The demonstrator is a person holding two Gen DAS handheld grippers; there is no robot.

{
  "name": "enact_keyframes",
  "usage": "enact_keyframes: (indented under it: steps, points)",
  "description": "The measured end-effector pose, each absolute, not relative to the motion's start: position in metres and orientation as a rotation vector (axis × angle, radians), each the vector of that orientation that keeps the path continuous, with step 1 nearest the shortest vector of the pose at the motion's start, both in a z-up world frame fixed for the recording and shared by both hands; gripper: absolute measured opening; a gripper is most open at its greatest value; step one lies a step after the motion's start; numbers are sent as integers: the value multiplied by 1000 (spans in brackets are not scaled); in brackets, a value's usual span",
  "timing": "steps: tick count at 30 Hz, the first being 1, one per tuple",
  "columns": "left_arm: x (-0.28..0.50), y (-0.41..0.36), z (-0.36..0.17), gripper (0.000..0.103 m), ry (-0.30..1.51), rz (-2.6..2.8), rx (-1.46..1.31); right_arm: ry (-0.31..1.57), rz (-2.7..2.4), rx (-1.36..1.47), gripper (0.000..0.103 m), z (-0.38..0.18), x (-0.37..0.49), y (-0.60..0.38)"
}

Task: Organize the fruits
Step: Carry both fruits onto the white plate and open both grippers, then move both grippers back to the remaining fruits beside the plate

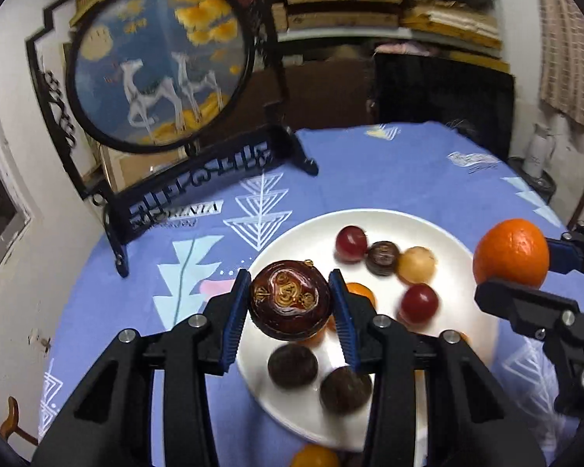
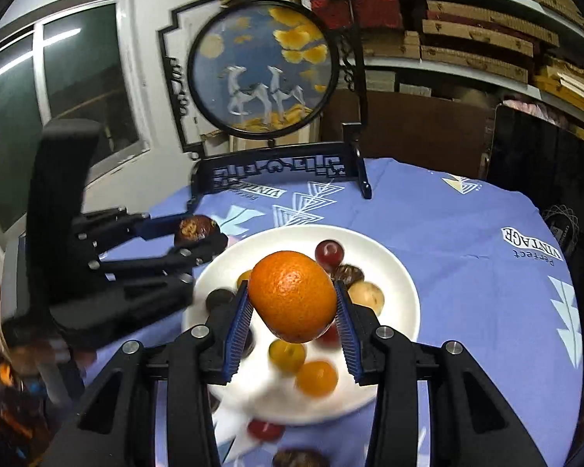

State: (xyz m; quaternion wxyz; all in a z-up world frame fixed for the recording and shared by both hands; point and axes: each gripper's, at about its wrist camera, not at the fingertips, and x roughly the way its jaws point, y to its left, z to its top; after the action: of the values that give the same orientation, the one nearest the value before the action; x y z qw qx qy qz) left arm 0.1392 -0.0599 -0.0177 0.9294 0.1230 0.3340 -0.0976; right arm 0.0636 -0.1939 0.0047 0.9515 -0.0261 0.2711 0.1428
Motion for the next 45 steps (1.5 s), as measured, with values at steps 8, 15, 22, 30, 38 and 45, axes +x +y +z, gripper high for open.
enact_keyframes:
  steps: [8, 15, 22, 30, 38, 45]
  points:
    - [172, -59, -48, 40, 732, -200, 230, 601, 258, -52, 42, -20, 120, -191]
    - [180, -60, -66, 42, 751, -201, 257, 622, 238, -53, 45, -39, 138, -193]
    - [167, -59, -55, 73, 688, -186, 263, 561, 143, -115, 61, -30, 124, -193]
    - [126, -54, -46, 80, 655, -190, 286, 540, 97, -171, 62, -25, 85, -190]
    - [73, -33, -39, 82, 655, -200, 259, 504, 65, -236, 71, -21, 29, -177]
    - [41, -28, -35, 83, 645, -211, 260, 455, 34, -280, 71, -16, -14, -169]
